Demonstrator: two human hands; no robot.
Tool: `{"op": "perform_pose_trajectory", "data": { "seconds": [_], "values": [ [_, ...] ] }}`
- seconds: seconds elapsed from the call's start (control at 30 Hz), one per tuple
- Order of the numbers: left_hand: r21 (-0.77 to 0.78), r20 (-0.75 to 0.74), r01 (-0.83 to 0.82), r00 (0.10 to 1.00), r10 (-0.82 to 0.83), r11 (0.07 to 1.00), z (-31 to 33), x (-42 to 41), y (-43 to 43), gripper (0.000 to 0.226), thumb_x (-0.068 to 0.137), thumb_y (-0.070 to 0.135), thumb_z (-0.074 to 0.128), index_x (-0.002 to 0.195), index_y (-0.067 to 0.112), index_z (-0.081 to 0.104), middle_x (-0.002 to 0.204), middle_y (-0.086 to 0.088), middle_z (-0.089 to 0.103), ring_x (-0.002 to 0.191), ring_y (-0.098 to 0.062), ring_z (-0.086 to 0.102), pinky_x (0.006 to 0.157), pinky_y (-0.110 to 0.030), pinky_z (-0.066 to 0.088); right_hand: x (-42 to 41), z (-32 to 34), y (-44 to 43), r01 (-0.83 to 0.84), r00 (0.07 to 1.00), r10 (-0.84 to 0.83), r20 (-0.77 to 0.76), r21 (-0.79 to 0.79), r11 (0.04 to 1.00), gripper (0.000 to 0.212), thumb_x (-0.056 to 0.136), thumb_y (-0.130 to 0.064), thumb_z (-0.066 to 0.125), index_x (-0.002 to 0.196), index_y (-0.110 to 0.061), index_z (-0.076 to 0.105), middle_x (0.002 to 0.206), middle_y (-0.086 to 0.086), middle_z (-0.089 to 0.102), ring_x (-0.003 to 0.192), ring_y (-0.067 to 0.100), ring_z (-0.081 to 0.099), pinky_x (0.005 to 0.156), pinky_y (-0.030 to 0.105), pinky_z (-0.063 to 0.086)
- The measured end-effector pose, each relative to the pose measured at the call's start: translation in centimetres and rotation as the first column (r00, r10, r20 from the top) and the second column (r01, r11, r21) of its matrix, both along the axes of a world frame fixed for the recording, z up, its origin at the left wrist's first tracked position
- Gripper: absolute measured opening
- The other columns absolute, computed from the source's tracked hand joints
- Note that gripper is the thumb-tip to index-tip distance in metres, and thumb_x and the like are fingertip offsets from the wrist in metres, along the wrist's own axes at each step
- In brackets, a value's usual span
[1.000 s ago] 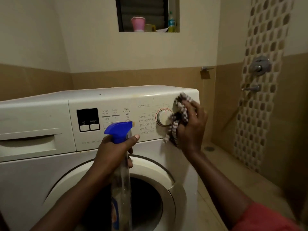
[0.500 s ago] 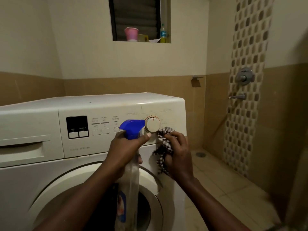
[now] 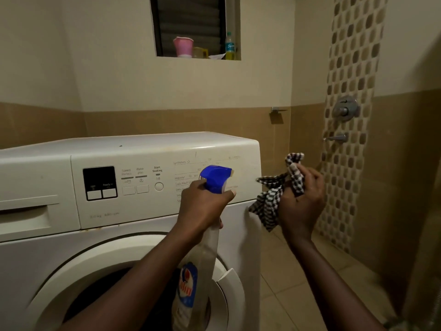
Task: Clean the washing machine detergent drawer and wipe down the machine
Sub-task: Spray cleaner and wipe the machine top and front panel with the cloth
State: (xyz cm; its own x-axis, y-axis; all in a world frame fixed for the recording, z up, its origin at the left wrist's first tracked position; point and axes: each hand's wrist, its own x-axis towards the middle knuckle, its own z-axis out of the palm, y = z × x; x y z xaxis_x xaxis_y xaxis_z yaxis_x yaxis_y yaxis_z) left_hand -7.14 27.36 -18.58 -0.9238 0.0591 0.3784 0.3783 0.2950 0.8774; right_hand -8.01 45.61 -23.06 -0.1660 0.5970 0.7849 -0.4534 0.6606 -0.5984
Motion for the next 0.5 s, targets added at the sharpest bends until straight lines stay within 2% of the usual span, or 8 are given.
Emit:
{"op": "perform_pose_trajectory", "data": {
  "seconds": [0.07,0.17,0.27,0.37,0.43,0.5],
  "values": [
    [-0.028,-0.002,-0.015,1.000,0.015,0.999,-0.9,0.0,-0.2,0.027,0.084,0.023,0.074,0.079,0.023,0.048,0.074,-0.001,0.056,0.041,0.009,0.056,0.037,-0.006,0.040,0.0,0.3,0.6,0.025,1.000,-0.025,-0.017,-0.036,0.999,0.042,0.079,0.004,0.058,0.119,-0.006,0.063,0.116,0.015,0.057,0.104,0.003,0.045,0.090,-0.002,0.030],
    [-0.036,0.026,-0.003,1.000,0.004,0.999,-2.0,0.4,-0.9,0.026,0.083,0.027,0.076,0.087,0.015,0.053,0.073,-0.006,0.059,0.037,-0.002,0.056,0.041,-0.011,0.045,-0.3,0.8,0.3,0.031,0.999,-0.031,-0.039,0.006,1.000,0.039,0.081,0.002,0.059,0.119,-0.005,0.062,0.117,0.015,0.056,0.106,0.002,0.044,0.091,-0.001,0.030],
    [0.012,0.055,0.000,0.998,-0.001,1.000,-2.9,0.7,-1.7,0.030,0.081,0.029,0.077,0.092,0.009,0.058,0.072,-0.013,0.064,0.041,-0.014,0.059,0.052,-0.028,0.055,-1.6,1.4,-1.6,-0.083,0.996,0.079,0.032,0.212,0.974,0.050,0.074,-0.002,0.055,0.124,-0.008,0.058,0.127,0.010,0.053,0.116,0.010,0.044,0.099,0.016,0.038],
    [0.066,0.072,0.021,0.997,-0.026,0.998,-3.4,1.3,-2.7,0.030,0.082,0.030,0.076,0.093,0.007,0.060,0.078,-0.020,0.069,0.043,-0.022,0.060,0.058,-0.034,0.056,-3.8,3.5,-3.2,-0.156,0.985,0.116,0.126,0.373,0.915,0.061,0.074,-0.007,0.047,0.135,-0.013,0.053,0.141,0.004,0.049,0.131,0.020,0.041,0.107,0.028,0.037],
    [0.069,0.076,0.024,0.997,-0.029,0.997,-3.6,1.2,-3.4,0.028,0.083,0.030,0.075,0.093,0.008,0.061,0.081,-0.017,0.070,0.044,-0.021,0.060,0.057,-0.032,0.056,-5.5,4.5,-3.5,-0.129,0.988,0.086,0.130,0.369,0.921,0.063,0.077,-0.012,0.039,0.139,-0.013,0.050,0.145,0.004,0.048,0.138,0.021,0.037,0.113,0.041,0.035],
    [0.081,0.086,0.005,0.996,-0.012,0.997,-3.8,1.1,-4.1,0.028,0.083,0.029,0.075,0.095,0.009,0.061,0.082,-0.014,0.071,0.044,-0.020,0.060,0.056,-0.031,0.056,-6.1,2.6,-4.5,-0.117,0.988,0.081,0.135,0.288,0.951,0.061,0.083,-0.019,0.037,0.143,-0.012,0.044,0.149,0.005,0.043,0.144,0.020,0.031,0.116,0.043,0.031]
  ]
}}
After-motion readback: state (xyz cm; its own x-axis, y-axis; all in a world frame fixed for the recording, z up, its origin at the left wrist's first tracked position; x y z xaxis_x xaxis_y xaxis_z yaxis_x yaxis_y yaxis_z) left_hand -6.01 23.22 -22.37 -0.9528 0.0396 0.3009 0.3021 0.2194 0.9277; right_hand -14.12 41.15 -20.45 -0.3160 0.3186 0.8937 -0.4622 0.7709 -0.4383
